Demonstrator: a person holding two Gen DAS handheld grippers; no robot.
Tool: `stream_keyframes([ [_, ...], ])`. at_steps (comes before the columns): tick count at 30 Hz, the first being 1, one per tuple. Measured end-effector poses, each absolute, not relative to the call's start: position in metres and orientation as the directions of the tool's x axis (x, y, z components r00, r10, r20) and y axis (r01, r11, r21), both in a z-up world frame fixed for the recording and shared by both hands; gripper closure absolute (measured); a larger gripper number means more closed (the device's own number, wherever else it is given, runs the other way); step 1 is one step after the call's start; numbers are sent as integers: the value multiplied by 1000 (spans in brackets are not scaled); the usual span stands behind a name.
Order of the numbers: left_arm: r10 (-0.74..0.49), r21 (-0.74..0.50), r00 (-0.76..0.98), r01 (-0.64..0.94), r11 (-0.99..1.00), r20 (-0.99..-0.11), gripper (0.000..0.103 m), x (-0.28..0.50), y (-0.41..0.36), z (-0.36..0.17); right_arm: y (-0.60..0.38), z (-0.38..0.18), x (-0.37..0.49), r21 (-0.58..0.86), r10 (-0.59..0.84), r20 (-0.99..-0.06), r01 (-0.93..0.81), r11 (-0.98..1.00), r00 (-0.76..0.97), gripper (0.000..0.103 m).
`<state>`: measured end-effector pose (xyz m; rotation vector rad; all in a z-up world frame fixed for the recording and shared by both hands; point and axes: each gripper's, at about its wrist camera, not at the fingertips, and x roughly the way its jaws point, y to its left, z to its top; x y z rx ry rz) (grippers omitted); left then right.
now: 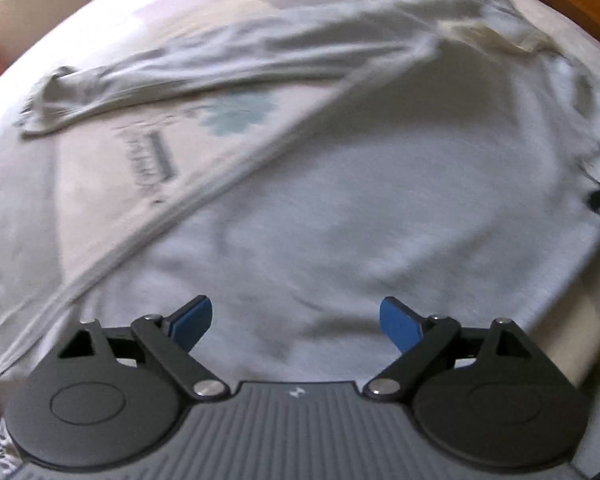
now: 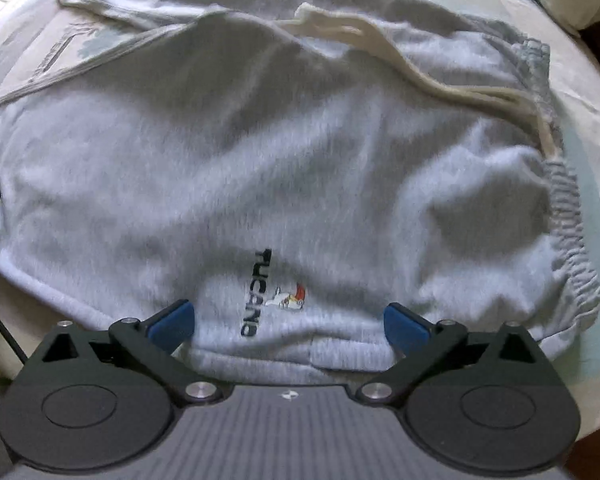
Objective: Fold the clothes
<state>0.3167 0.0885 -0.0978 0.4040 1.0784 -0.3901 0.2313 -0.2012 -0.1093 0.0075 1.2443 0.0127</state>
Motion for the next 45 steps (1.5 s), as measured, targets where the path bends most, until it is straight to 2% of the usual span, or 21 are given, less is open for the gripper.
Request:
stream_keyframes([
  [4, -35, 171, 456, 402, 899, -889, 12, 323, 118, -106, -191, -97, 250, 32, 48, -913, -46, 998, 405, 0],
  [8, -78, 36, 405, 268, 963, -911, 7, 317, 168, -113, -185, -123, 268, 47, 61, -931, -48, 998, 359, 0],
  [18, 17, 121, 473, 191, 974, -881, 10, 327, 216, -91, -180, -137, 270, 33, 46, -936, -44, 999, 350, 0],
  [22, 44, 85, 470, 65, 994, -882, 10, 344, 249, -100, -176, -136, 273, 25, 31, -941, -24, 999, 337, 0],
  [26, 42, -11, 456, -112, 994, -889, 4, 351, 303, -112, -168, -133, 269, 14, 15, -948, -5, 1000, 317, 0],
  [27, 61, 0, 464, -130, 991, -884, 3, 353, 313, -112, -168, -134, 270, 12, 11, -950, 1, 1000, 313, 0],
  [30, 76, 33, 477, -97, 995, -875, 0, 362, 330, -110, -164, -135, 272, 5, -1, -953, 20, 1000, 304, 0],
  [33, 41, 18, 473, -51, 999, -880, 0, 367, 340, -111, -160, -137, 275, -1, -12, -956, 38, 999, 294, 0],
  [35, 29, 12, 469, -39, 999, -883, 5, 364, 338, -103, -159, -138, 276, -2, -16, -956, 46, 999, 293, 0],
  [40, -129, -133, 458, 23, 991, -879, 5, 345, 328, -90, -156, -139, 278, -5, -26, -958, 72, 997, 286, 0],
  [45, -42, -66, 409, -44, 997, -911, 6, 329, 340, -104, -154, -139, 281, -7, -35, -960, 100, 995, 277, 0],
])
